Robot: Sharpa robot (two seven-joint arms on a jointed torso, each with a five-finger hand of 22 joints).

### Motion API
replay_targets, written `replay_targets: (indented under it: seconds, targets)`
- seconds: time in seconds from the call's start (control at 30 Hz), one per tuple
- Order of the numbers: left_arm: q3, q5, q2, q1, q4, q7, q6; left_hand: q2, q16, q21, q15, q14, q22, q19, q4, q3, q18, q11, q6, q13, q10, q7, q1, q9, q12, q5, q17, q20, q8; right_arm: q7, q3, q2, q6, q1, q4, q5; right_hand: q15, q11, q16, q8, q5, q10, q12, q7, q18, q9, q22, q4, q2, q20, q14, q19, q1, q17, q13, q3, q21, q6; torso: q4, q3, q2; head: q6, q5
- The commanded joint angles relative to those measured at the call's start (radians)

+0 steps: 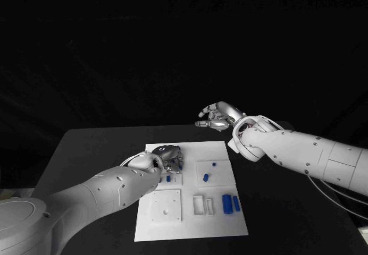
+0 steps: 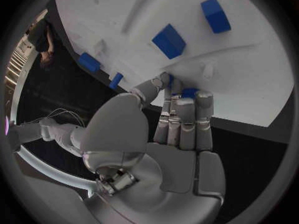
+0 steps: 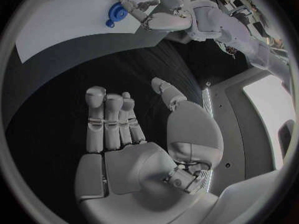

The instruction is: Assemble the parts on the task board

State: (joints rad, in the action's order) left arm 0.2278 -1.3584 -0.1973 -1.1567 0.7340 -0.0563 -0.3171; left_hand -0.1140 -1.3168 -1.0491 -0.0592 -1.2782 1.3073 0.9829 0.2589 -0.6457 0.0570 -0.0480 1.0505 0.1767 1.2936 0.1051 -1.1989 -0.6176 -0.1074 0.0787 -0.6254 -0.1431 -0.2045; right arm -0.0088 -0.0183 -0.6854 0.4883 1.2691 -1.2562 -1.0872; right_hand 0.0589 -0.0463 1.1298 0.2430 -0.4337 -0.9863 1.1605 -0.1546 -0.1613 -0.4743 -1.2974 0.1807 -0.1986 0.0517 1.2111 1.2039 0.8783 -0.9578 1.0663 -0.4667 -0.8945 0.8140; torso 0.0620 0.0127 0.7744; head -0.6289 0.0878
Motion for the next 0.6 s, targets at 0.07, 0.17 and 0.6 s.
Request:
replay_targets:
  seconds: [0.07, 0.17, 0.6]
  targets:
    - [0.009, -0.010, 0.000, 0.020, 0.010, -0.015, 0.046, 0.013, -0.004, -0.007, -0.008, -0.003, 0.016, 0.002, 0.007, 0.000, 0.084, 0.002, 0.015, 0.002, 0.016, -0.001, 0.004, -0.001, -0.003, 0.010, 0.003, -0.012, -0.007, 0.003, 0.000, 0.000, -0.011, 0.001, -0.003, -0.011, 0.003, -0.002, -0.002, 0.003, 0.003, 0.006, 0.005, -0.008, -0.101, 0.001, -0.002, -0.003, 0.008, 0.006, 0.006, 0.002, 0.001, 0.001, -0.001, -0.002, 0.007, 0.001, 0.0020, -0.0003, -0.001, 0.002, 0.001]
    - [0.009, -0.008, -0.005, 0.020, 0.018, -0.022, 0.029, 0.017, -0.004, -0.008, -0.011, -0.004, 0.016, 0.004, 0.007, -0.001, 0.083, 0.005, 0.022, 0.002, 0.023, -0.003, 0.007, -0.001, -0.004, 0.013, 0.004, -0.014, -0.011, 0.003, 0.000, -0.001, -0.011, 0.001, -0.002, -0.011, 0.003, -0.002, -0.002, 0.003, 0.003, 0.006, 0.005, -0.008, -0.101, 0.001, -0.002, -0.003, 0.008, 0.006, 0.006, 0.002, 0.001, 0.001, -0.002, -0.002, 0.007, 0.001, 0.0027, -0.0013, -0.001, 0.003, 0.001]
    - [0.008, 0.039, -0.027, 0.019, 0.048, -0.033, -0.039, 0.026, -0.004, -0.011, -0.018, -0.009, 0.013, 0.011, 0.007, -0.003, 0.081, 0.012, 0.036, 0.004, 0.041, -0.008, 0.017, 0.001, -0.007, 0.016, 0.008, -0.020, -0.019, 0.002, 0.000, -0.002, -0.011, 0.001, 0.006, -0.012, 0.003, -0.002, -0.002, 0.003, 0.003, 0.006, 0.005, -0.008, -0.101, 0.001, -0.002, -0.002, 0.008, 0.006, 0.006, 0.002, 0.002, 0.001, -0.002, -0.001, 0.007, 0.002, 0.0021, -0.0027, -0.001, 0.012, -0.004]
